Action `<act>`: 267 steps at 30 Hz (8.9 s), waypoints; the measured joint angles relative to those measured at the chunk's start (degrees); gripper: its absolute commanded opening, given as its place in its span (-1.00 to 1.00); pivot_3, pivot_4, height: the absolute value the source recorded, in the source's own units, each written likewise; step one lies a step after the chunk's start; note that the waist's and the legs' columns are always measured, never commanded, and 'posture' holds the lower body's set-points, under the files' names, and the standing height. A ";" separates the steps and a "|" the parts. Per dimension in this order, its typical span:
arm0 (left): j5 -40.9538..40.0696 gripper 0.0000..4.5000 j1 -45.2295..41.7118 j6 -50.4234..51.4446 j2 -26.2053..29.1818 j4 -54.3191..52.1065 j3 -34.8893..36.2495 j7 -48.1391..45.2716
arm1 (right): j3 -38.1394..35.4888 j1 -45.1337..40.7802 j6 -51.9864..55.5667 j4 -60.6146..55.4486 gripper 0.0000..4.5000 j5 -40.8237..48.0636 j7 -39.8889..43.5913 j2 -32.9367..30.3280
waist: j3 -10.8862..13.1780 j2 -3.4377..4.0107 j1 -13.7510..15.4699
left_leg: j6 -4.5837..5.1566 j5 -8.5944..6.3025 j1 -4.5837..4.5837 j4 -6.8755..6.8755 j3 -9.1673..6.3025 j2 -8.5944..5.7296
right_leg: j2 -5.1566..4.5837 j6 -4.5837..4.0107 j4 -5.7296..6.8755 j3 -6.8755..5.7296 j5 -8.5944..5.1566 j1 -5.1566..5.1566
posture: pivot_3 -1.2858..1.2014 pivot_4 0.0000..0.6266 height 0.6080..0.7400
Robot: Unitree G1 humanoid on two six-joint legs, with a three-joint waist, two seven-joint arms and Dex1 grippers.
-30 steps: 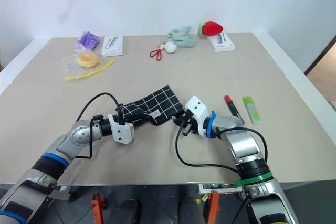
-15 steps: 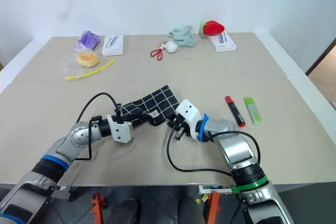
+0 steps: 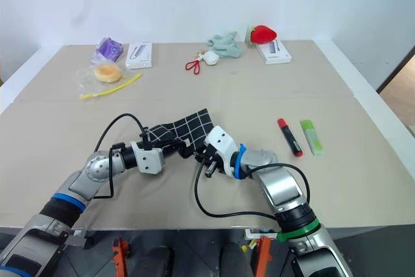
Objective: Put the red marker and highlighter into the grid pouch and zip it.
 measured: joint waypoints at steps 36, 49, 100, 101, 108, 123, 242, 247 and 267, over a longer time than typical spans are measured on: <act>-4.30 -1.00 0.03 -2.29 1.50 -0.41 -0.17 -5.43 | -20.74 5.44 4.93 -12.72 0.81 16.38 -1.21 -6.78 | 0.10 -0.13 0.00 | -0.15 -0.15 -0.57 -0.01 0.00 0.06 | 0.05 0.11 -0.50 -0.04 0.02 -0.26 | 0.03 -0.52 1.00; -5.53 -1.00 -1.89 -3.74 1.34 2.06 -0.66 -7.48 | -8.84 6.55 -34.79 -1.93 -0.99 -9.67 -3.79 -18.41 | 0.14 -0.16 -0.03 | -0.16 -0.13 -0.56 0.01 0.07 0.07 | 0.06 0.12 -0.51 -0.03 0.09 -0.27 | 0.03 -0.52 1.00; -9.30 -1.00 -1.05 1.17 0.27 -1.96 -0.78 -14.18 | -1.28 -4.83 -71.99 32.23 -0.99 -29.84 -17.15 -15.71 | 0.28 -0.34 -0.39 | -0.16 -0.11 -0.57 0.10 0.19 0.07 | 0.12 -0.05 -0.59 0.16 0.25 -0.27 | 0.03 -0.52 1.00; -9.34 -1.00 -1.05 1.17 0.20 -1.95 -0.79 -14.22 | -1.28 -4.84 -71.98 32.24 -0.99 -29.85 -17.17 -15.57 | 0.28 -0.34 -0.40 | -0.16 -0.11 -0.57 0.10 0.19 0.07 | 0.12 -0.05 -0.59 0.17 0.26 -0.27 | 0.03 -0.52 1.00; -9.90 -1.00 -1.13 1.19 -0.79 -1.96 -1.09 -15.33 | -0.63 -5.15 -72.02 32.31 -0.99 -30.88 -17.90 -11.61 | 0.28 -0.34 -0.49 | -0.16 -0.11 -0.57 0.11 0.20 0.08 | 0.14 -0.06 -0.58 0.18 0.28 -0.27 | 0.03 -0.52 1.00; -12.25 -1.00 -1.32 2.41 -1.33 -3.27 -1.08 -17.09 | 6.99 -13.27 -80.17 36.97 -0.99 -54.68 -40.60 -12.89 | 0.27 -0.34 -1.20 | -0.24 -0.05 -0.55 0.12 0.23 0.07 | 0.15 -0.08 -0.54 0.25 0.33 -0.29 | 0.03 -0.52 1.00; -24.48 -1.00 -9.81 10.05 -10.41 0.52 2.11 -28.89 | 0.22 -13.12 -69.10 16.01 -0.75 -23.65 10.91 -27.45 | 0.57 -0.59 -1.19 | 0.35 0.25 -0.62 0.29 0.45 0.14 | 0.33 0.06 -0.65 0.57 0.82 -0.31 | 0.03 -0.52 1.00; -24.46 -1.00 -9.81 10.98 -10.43 0.30 2.14 -28.41 | -1.76 -9.71 -63.68 12.61 -0.15 -19.60 11.60 -27.35 | 0.57 -0.59 -1.13 | 0.35 0.24 -0.64 0.29 0.44 0.13 | 0.33 0.05 -0.65 0.58 0.82 -0.30 | 0.03 -0.52 1.00; -23.66 -1.00 -8.09 13.52 -10.81 0.33 3.92 -24.30 | -39.65 9.35 8.38 -2.91 0.98 3.18 -26.80 -12.00 | 0.54 -0.54 0.00 | 0.38 0.26 -0.63 0.32 0.43 0.20 | 0.45 -0.08 -0.61 0.60 0.91 -0.32 | 0.03 -0.52 1.00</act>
